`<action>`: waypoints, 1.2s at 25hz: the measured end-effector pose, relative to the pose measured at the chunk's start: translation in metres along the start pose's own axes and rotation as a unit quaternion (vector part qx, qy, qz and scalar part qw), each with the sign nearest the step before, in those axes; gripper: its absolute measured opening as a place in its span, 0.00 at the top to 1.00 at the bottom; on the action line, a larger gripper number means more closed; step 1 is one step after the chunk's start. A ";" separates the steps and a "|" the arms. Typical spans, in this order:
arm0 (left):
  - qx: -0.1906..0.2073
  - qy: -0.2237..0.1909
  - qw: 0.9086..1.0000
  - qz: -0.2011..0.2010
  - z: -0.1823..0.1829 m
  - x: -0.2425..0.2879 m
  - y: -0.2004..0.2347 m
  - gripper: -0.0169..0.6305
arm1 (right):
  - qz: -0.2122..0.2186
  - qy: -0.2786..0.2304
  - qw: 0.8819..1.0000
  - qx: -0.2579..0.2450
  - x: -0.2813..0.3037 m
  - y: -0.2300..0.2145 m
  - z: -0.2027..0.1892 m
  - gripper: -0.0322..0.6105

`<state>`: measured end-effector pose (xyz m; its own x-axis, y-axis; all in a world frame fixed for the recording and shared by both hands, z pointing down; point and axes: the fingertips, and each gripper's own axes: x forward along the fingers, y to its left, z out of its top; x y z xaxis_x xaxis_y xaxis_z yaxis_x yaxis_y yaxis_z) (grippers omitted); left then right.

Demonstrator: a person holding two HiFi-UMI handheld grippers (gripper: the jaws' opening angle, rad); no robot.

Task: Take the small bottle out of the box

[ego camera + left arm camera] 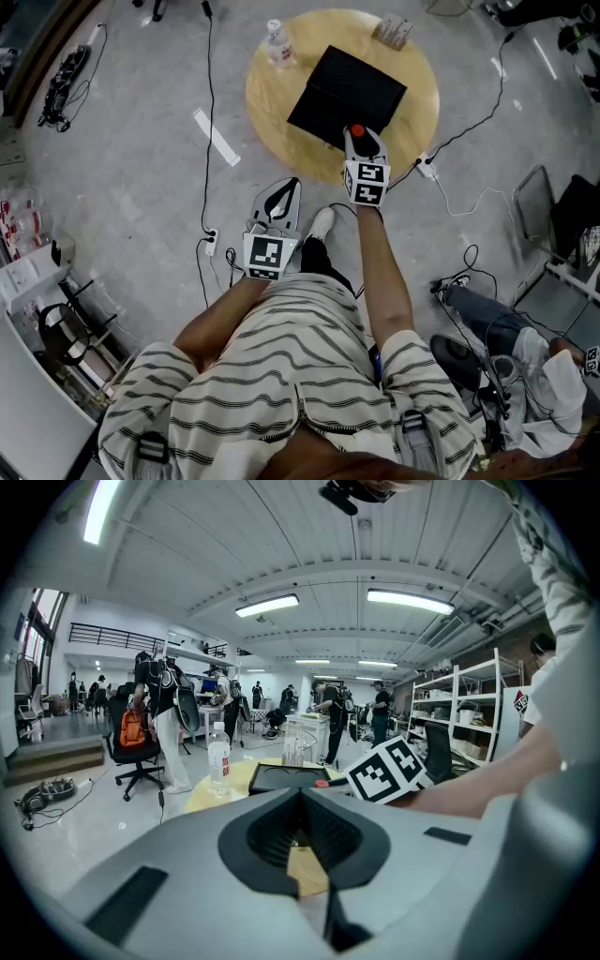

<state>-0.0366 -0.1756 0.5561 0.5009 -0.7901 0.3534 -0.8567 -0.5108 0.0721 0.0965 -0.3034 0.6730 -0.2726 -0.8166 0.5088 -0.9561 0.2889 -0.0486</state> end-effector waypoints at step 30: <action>0.030 -0.051 0.998 -0.033 0.039 -0.019 -0.017 0.94 | 0.015 -0.084 0.996 -0.009 -0.103 0.028 0.059 0.72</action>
<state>-0.0268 -0.1657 0.5120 0.5678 -0.7835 0.2523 -0.8146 -0.5790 0.0353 0.0912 -0.2405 0.5689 -0.3172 -0.8792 0.3556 -0.9454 0.3227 -0.0456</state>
